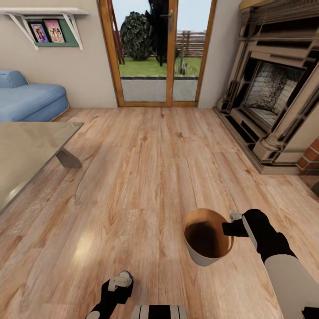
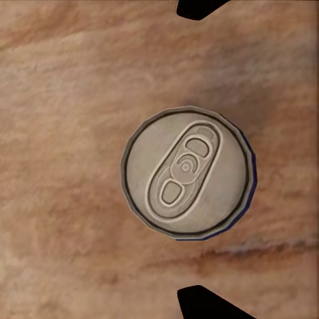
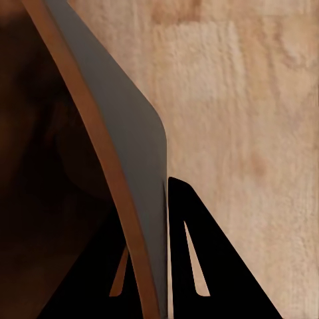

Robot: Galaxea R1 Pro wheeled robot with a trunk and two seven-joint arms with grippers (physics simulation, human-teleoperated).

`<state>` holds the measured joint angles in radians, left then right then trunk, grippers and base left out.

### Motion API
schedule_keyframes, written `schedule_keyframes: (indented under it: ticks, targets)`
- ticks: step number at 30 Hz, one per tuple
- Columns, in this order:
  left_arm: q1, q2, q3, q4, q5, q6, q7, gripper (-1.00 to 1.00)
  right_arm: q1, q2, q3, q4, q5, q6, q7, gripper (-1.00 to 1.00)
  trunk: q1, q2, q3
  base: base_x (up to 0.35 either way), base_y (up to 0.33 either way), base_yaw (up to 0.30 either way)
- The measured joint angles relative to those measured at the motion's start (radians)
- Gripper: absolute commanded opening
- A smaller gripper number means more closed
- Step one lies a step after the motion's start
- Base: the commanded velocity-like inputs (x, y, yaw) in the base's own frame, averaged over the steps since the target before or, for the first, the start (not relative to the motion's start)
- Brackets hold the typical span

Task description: Put the three can of soda from the living room inside the tash can in the kitchen.

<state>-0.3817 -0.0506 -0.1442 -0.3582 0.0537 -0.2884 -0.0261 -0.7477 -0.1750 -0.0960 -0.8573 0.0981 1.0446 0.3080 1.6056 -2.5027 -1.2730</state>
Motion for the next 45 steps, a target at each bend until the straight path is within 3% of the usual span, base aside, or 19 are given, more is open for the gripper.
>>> schedule_keyframes:
  ticks: [23,38,45]
  targets:
    - [0.001,0.002,0.0,-0.01,0.001,0.001,0.0,1.0,0.002,-0.002,-0.004,-0.07,-0.003,0.0,-0.001,-1.0,0.0,0.0,-0.007,0.071,0.0,0.0]
    - [0.001,0.0,0.0,-0.007,0.002,0.002,0.0,1.0,0.002,-0.001,-0.005,-0.071,0.003,0.0,-0.001,-1.0,0.007,-0.004,-0.073,0.0,0.0,0.0]
    - [0.001,0.001,0.0,-0.008,0.002,0.001,0.0,1.0,0.002,0.0,-0.003,-0.071,-0.004,0.001,-0.002,-1.0,0.008,-0.004,-0.086,0.0,0.0,0.0]
